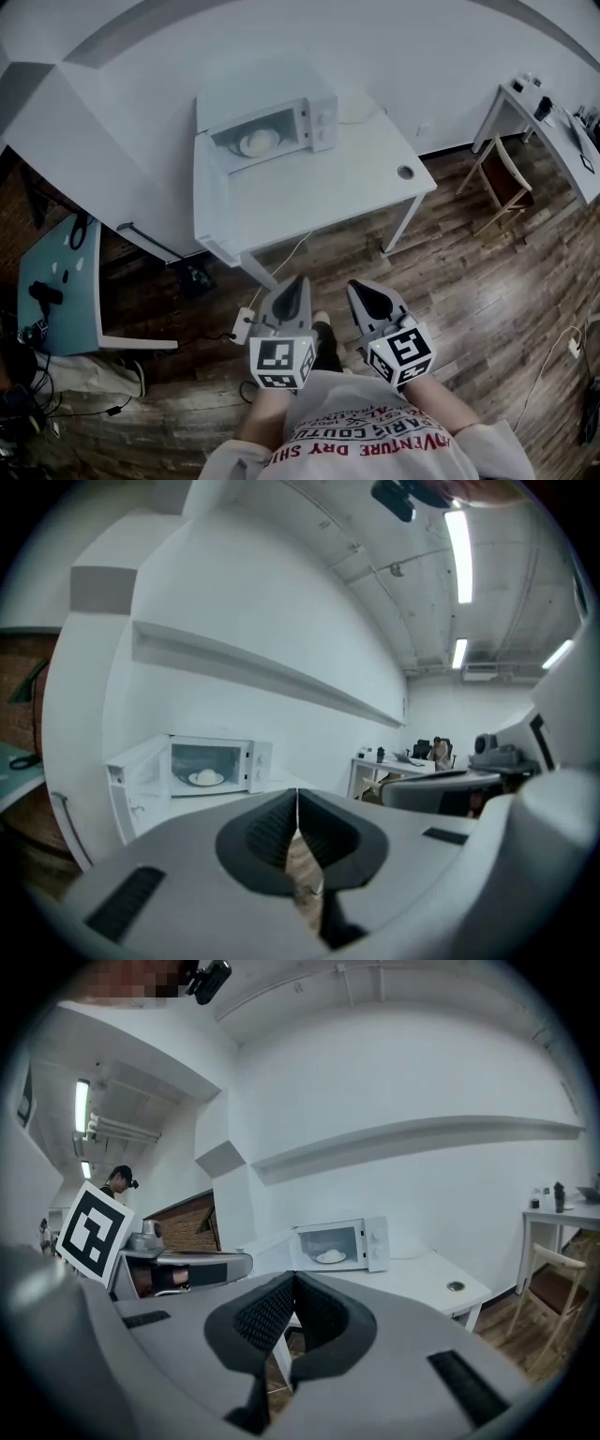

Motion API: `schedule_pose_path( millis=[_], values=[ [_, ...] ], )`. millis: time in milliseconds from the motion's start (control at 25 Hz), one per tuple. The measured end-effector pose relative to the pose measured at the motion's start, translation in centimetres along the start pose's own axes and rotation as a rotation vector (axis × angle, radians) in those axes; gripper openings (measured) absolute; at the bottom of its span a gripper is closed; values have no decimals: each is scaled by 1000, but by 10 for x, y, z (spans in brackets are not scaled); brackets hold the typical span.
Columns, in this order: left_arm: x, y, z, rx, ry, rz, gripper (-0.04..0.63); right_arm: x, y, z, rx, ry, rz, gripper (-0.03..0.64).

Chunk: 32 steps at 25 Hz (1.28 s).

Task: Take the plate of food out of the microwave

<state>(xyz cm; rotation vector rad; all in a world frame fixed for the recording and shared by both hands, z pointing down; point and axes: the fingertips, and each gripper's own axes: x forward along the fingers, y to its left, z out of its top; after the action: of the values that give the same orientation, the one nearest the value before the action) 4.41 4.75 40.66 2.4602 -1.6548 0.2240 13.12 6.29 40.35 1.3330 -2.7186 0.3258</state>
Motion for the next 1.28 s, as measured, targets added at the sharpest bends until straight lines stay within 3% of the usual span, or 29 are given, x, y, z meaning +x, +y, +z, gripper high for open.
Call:
schedule_pose_path(
  millis=[120,560,840,1160,1280],
  values=[
    [36,10,7,40,-4,-20,8,27,-22,7,-13,4,-19,10],
    [158,110,52,-27,-34,-62,8,173,-78,59,-41,15,-53,9],
    [207,156,65,-42,-36,-65,8,243,-98,75,-48,30,-54,11],
    [242,194,52,-90,-9,19,6,306,-118,68,-38,71,44,9],
    [259,207,54,-55,-5,89,8,333,-128,73,-53,77,113,10]
  ],
)
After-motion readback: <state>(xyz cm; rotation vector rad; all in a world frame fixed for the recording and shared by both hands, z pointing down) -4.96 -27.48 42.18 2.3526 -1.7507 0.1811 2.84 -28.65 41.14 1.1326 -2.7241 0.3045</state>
